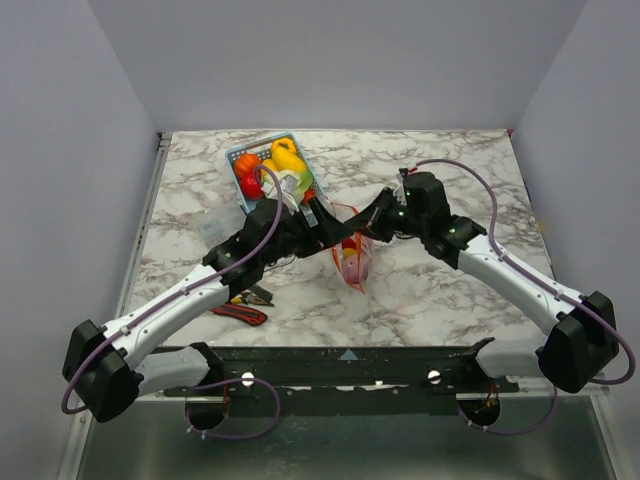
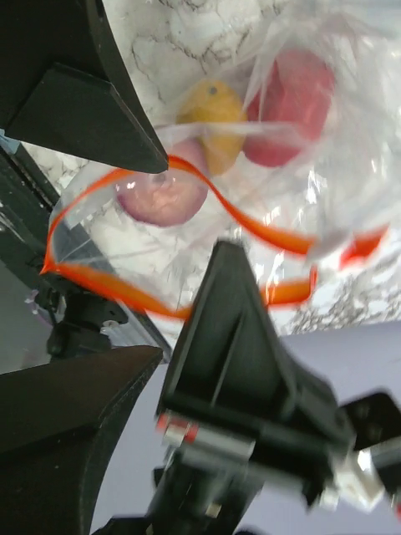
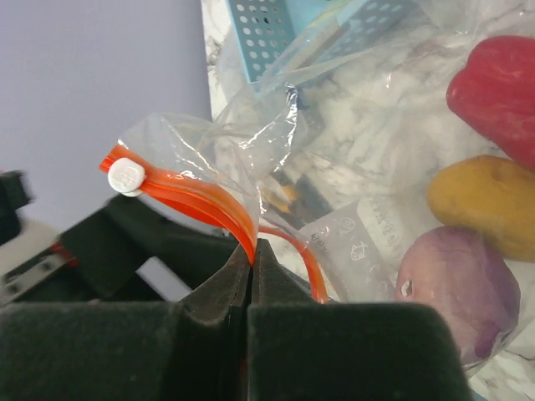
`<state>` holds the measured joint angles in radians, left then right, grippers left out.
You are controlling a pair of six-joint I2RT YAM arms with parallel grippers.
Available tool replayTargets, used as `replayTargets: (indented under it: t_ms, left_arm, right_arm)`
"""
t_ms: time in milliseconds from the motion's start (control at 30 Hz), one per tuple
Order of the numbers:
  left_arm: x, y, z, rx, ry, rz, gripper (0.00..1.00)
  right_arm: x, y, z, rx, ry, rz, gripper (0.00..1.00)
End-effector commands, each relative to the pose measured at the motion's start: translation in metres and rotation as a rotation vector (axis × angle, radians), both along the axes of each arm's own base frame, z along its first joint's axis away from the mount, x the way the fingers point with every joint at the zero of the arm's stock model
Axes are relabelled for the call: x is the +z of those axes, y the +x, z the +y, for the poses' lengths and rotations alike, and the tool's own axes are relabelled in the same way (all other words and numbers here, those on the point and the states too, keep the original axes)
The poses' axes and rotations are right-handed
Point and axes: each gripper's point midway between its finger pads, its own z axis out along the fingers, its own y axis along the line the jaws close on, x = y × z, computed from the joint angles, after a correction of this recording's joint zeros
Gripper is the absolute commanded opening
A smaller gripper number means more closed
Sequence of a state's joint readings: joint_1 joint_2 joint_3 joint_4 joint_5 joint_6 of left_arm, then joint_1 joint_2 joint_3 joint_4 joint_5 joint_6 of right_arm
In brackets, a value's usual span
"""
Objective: Place the food in the zip-top bag and seal the zipper
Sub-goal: Place the fake vegetable in the zipper food storage bag, then adjust the zipper food storage bag at the center of the board.
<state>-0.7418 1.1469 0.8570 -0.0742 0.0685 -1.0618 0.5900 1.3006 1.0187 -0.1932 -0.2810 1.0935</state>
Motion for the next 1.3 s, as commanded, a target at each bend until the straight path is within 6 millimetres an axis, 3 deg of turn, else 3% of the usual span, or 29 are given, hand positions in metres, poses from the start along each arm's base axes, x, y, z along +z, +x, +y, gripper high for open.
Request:
replayTargets:
  t_ms: [0, 67, 167, 233, 533, 700, 967, 1133, 1267]
  left_arm:
    - [0.03, -0.028, 0.006, -0.145, 0.055, -0.08, 0.85]
    - [0.027, -0.031, 0.014, -0.139, 0.088, -0.089, 0.75]
    - [0.021, -0.034, 0.017, -0.145, 0.121, -0.085, 0.48]
    - [0.016, -0.035, 0.015, -0.156, 0.127, -0.079, 0.41]
    - [-0.005, -0.019, -0.01, -0.17, 0.215, -0.043, 0.44]
    - [-0.013, -0.006, -0.021, -0.165, 0.26, -0.028, 0.33]
    - [-0.026, -0.006, -0.013, -0.135, 0.303, -0.009, 0.32]
    - [-0.024, -0.013, 0.001, -0.127, 0.314, -0.047, 0.44]
    - [-0.027, -0.008, 0.002, -0.125, 0.325, -0.044, 0.46]
  right_arm:
    - [0.002, -0.002, -0.001, 0.027, -0.048, -0.023, 0.0]
    - [0.004, 0.0, -0.004, 0.017, -0.061, -0.034, 0.0]
    - [0.01, 0.001, -0.007, 0.002, -0.072, -0.052, 0.01]
    - [0.012, 0.002, -0.009, -0.005, -0.078, -0.059, 0.0]
    - [0.013, 0.002, -0.013, -0.016, -0.095, -0.073, 0.01]
    - [0.015, 0.001, -0.015, -0.017, -0.104, -0.079, 0.0]
    - [0.014, 0.0, -0.016, -0.015, -0.111, -0.082, 0.01]
    - [0.011, 0.001, -0.017, -0.011, -0.123, -0.083, 0.01]
    - [0.008, 0.0, -0.016, -0.006, -0.125, -0.081, 0.01]
